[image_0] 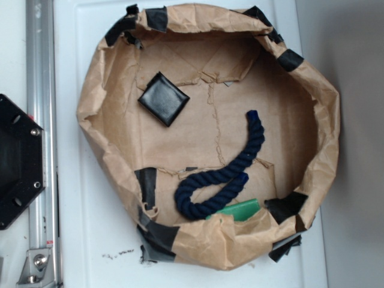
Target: Grab the black box.
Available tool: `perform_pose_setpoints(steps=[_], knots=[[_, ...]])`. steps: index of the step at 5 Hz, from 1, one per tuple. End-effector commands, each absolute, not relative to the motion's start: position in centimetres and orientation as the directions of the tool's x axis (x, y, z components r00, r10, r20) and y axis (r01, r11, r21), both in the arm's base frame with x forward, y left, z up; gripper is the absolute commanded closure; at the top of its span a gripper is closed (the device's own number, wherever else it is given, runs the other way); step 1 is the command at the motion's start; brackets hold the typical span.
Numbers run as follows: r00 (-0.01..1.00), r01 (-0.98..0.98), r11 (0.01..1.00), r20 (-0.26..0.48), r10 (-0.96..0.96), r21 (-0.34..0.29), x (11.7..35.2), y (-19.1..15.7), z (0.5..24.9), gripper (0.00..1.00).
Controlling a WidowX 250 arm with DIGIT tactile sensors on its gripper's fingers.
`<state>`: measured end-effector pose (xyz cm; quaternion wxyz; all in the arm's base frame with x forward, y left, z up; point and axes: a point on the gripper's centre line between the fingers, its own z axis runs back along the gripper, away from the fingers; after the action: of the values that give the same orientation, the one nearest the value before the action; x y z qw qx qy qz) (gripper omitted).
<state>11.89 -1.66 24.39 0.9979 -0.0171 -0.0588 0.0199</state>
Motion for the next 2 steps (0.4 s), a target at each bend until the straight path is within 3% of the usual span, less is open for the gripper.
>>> perform_pose_setpoints(steps=[1, 2], knots=[[0.992, -0.038, 0.999, 0.117, 0.042, -0.037, 11.9, -1.7, 24.4, 0.0], [0.99, 0.112, 0.994, 0.086, -0.11, -0.016, 16.8, 0.4, 23.0, 0.0]])
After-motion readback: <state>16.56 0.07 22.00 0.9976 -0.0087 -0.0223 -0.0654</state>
